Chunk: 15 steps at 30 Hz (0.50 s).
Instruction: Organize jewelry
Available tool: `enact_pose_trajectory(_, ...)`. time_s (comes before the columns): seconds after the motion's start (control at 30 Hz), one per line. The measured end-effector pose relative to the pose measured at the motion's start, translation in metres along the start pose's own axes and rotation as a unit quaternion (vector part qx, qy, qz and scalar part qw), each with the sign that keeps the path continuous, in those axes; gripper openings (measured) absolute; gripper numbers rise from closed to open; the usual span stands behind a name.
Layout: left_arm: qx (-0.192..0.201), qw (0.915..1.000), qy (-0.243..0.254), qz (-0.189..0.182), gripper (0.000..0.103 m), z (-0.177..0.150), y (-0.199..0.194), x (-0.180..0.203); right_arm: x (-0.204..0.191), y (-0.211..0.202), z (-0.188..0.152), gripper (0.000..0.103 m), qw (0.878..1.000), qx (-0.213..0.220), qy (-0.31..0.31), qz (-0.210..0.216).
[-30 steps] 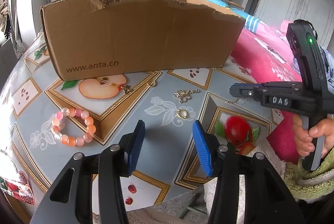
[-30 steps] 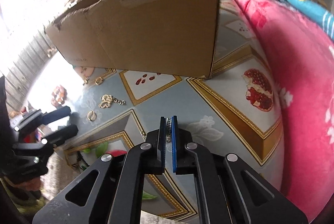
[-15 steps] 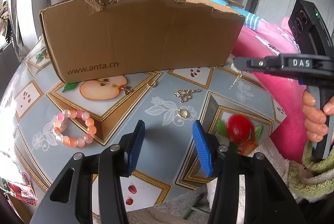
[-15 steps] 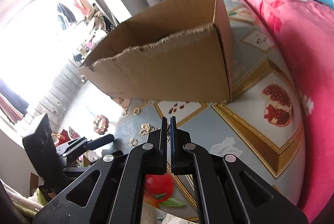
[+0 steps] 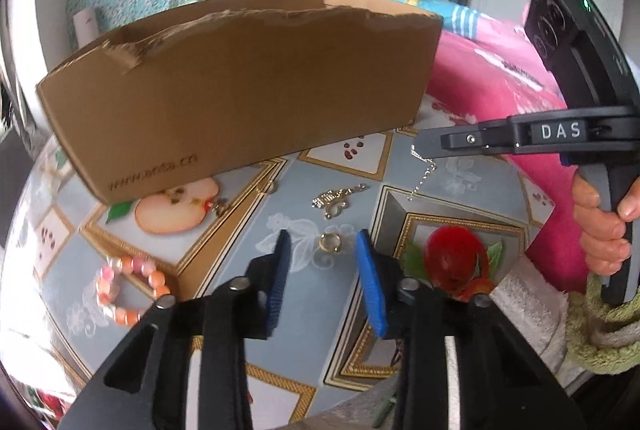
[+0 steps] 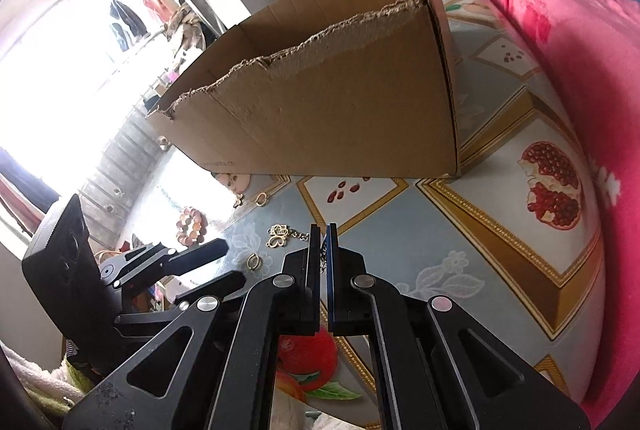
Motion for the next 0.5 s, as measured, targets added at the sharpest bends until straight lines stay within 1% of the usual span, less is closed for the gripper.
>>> enact_pose_trajectory(0.07,0.003,0.9998,0.018,0.002,0.026,0.001,0.002,0.002,0.000,-0.001,0.000,0.001,1.000,-0.001,0.000,0.003)
enact_pose_trajectory(0.17,0.003,0.9988,0.049,-0.008,0.026,0.003,0.005,0.001,-0.001,0.000,0.001,0.001,1.000,-0.002,-0.001,0.009)
enact_pose_trajectory(0.27,-0.005,0.9966,0.077,-0.031,0.026,0.002,0.011,-0.001,0.000,0.001,0.001,0.001,1.000,-0.002,-0.002,0.013)
enact_pose_trajectory(0.3,-0.007,0.9952,0.087,-0.045,0.026,0.003,0.012,-0.001,0.000,0.002,0.001,0.001,1.000,-0.003,-0.002,0.014)
enact_pose_trajectory(0.37,-0.010,0.9928,0.106,-0.055,0.026,0.002,0.015,-0.002,0.001,0.002,0.001,0.001,1.000,-0.003,-0.001,0.015)
enact_pose_trajectory(0.4,-0.014,0.9908,0.117,-0.067,0.026,0.002,0.017,-0.003,0.002,0.002,0.001,0.001,1.000,-0.003,0.000,0.016)
enact_pose_trajectory(0.47,-0.018,0.9887,0.122,-0.086,0.026,0.004,0.017,-0.004,0.004,0.002,0.001,0.001,1.000,-0.003,0.003,0.017)
enact_pose_trajectory(0.5,-0.022,0.9870,0.123,-0.101,0.026,0.006,0.017,-0.003,0.006,0.002,0.001,0.001,1.000,-0.004,0.004,0.018)
Point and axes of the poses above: each gripper's, at about its wrist camera, not at the fingertips, and y roughly the way its jaws point, x to its right, z to its top, the point moved 8 cm from there along y, roughly the way its jaws point, and after that the axes turned 15 degrees about z, right-handed, at the moved point
